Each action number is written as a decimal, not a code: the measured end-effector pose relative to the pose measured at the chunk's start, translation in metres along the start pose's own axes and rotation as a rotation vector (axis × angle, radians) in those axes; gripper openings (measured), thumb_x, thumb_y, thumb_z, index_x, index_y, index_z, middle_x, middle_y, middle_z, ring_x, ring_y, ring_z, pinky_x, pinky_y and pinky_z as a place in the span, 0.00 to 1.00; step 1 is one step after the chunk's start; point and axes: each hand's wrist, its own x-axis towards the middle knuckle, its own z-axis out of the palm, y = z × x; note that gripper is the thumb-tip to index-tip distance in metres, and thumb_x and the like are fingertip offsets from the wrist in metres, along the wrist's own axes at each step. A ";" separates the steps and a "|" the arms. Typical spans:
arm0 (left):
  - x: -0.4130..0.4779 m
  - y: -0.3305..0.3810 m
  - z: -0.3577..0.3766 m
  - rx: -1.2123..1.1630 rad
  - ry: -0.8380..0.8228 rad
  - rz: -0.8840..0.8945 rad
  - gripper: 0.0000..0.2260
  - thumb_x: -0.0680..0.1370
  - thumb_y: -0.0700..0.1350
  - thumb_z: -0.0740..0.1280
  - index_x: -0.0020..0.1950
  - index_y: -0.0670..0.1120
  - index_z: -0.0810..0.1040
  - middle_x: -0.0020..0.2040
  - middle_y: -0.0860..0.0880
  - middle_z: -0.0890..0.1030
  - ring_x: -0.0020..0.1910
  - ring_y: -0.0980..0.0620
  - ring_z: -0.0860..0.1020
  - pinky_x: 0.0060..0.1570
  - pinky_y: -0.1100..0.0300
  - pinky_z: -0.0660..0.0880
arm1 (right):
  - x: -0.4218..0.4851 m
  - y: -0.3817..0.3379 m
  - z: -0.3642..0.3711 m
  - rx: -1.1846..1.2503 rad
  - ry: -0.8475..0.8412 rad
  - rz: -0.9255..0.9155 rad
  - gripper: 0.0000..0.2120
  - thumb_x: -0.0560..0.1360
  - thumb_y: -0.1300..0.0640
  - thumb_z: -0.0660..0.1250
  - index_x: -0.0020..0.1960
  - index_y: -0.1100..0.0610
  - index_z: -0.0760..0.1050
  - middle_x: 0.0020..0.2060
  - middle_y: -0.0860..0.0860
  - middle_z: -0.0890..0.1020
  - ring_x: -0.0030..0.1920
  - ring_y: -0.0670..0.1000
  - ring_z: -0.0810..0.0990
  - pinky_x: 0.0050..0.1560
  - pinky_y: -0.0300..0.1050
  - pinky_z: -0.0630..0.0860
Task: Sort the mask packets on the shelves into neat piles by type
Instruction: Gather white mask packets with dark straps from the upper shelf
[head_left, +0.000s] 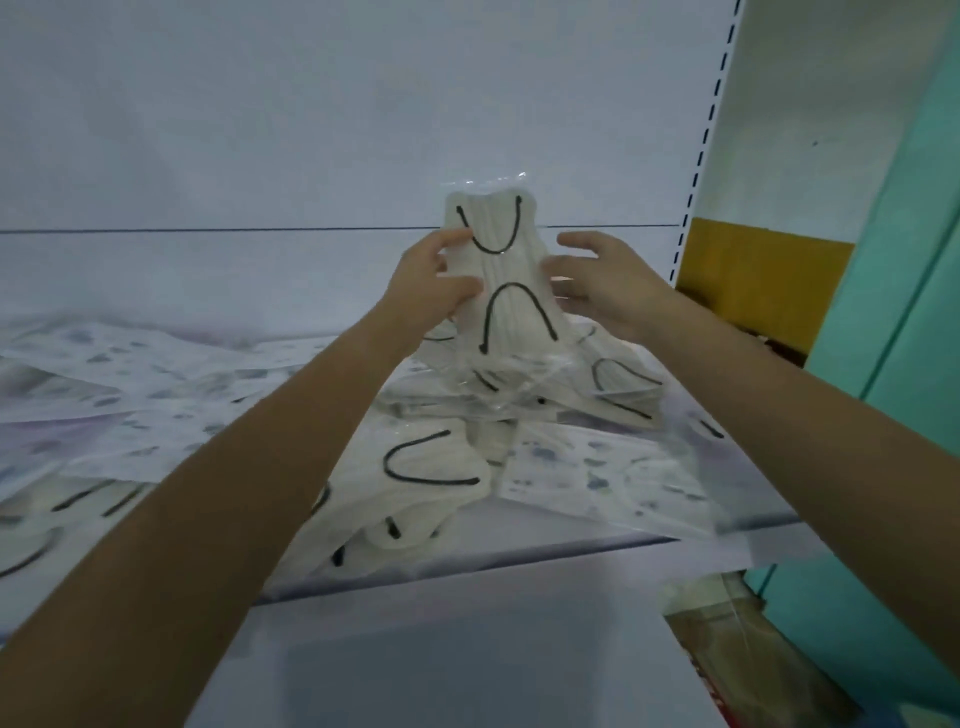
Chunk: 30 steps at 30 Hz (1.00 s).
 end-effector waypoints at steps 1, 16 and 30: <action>0.002 0.001 0.005 0.097 0.082 0.030 0.23 0.74 0.33 0.65 0.68 0.44 0.69 0.59 0.44 0.75 0.57 0.48 0.76 0.53 0.58 0.77 | 0.003 0.001 -0.010 -0.036 -0.010 0.002 0.24 0.76 0.61 0.67 0.69 0.59 0.63 0.46 0.54 0.79 0.44 0.51 0.81 0.48 0.42 0.78; -0.023 -0.017 0.016 0.708 0.191 -0.374 0.32 0.71 0.47 0.73 0.69 0.38 0.63 0.65 0.39 0.70 0.62 0.41 0.71 0.58 0.52 0.73 | 0.015 0.043 -0.063 -1.134 -0.233 0.136 0.31 0.72 0.47 0.70 0.66 0.65 0.67 0.65 0.60 0.72 0.62 0.59 0.72 0.54 0.47 0.71; -0.040 -0.011 0.029 0.133 0.405 -0.147 0.13 0.76 0.42 0.66 0.61 0.46 0.75 0.59 0.47 0.76 0.52 0.53 0.77 0.47 0.64 0.75 | 0.016 0.032 -0.071 -0.034 0.040 -0.216 0.19 0.73 0.71 0.61 0.59 0.55 0.75 0.56 0.53 0.75 0.54 0.49 0.75 0.52 0.38 0.74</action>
